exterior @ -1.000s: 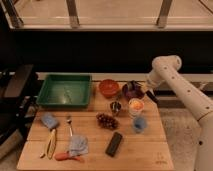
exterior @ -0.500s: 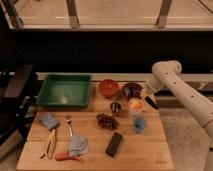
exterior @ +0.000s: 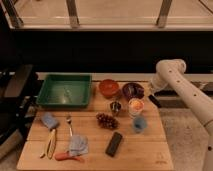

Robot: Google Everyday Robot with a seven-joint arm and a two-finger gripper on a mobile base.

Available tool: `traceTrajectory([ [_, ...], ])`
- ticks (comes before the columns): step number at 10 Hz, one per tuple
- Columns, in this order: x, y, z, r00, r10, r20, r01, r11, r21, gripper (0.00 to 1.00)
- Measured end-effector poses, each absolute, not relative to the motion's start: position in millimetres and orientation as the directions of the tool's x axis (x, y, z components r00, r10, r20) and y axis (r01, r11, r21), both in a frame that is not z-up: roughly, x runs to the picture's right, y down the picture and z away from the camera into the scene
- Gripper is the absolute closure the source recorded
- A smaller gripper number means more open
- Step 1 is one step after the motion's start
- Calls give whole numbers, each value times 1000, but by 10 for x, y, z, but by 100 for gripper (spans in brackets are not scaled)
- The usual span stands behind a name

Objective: Wipe purple bowl with brush

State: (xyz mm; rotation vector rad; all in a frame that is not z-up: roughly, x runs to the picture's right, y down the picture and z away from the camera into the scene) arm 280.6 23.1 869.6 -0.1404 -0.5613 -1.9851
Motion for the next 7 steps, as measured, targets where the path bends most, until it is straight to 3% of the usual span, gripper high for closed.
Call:
traceTrajectory([
  [4, 2425, 244, 8725, -509, -806, 301, 840, -389, 378, 100],
  [7, 2569, 381, 8660, -469, -819, 332, 863, -345, 368, 96],
])
